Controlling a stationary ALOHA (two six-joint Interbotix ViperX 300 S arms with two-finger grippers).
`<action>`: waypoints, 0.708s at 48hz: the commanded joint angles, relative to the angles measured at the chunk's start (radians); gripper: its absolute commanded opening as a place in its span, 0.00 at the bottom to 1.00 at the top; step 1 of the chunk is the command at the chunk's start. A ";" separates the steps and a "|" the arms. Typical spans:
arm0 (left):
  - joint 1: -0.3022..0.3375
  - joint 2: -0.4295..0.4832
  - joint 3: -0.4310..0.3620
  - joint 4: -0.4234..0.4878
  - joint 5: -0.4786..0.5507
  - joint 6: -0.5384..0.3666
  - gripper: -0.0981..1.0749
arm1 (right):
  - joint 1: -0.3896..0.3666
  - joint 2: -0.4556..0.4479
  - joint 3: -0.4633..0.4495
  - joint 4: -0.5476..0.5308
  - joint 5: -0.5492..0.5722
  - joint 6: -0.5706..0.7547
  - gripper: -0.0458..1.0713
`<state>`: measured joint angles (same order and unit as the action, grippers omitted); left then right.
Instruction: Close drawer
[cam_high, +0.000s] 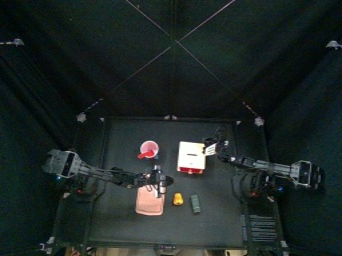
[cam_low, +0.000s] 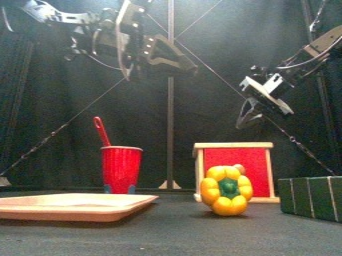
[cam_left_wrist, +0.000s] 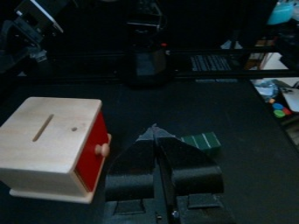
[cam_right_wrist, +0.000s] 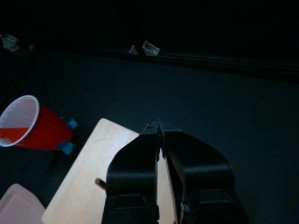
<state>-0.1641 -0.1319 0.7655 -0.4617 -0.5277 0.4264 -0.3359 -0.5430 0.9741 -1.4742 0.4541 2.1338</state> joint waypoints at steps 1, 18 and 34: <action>0.005 -0.075 0.021 -0.003 -0.005 -0.002 0.38 | 0.025 -0.040 -0.002 0.009 -0.003 0.000 0.38; -0.003 -0.215 0.201 -0.014 -0.041 -0.006 0.38 | 0.071 -0.118 0.029 0.043 -0.005 0.002 0.38; -0.002 -0.227 0.218 -0.029 -0.046 -0.006 0.38 | 0.074 -0.115 0.037 0.054 -0.008 0.002 0.38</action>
<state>-0.1657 -0.3590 0.9971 -0.4893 -0.5630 0.4203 -0.2654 -0.6550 1.0186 -1.4266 0.4495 2.1384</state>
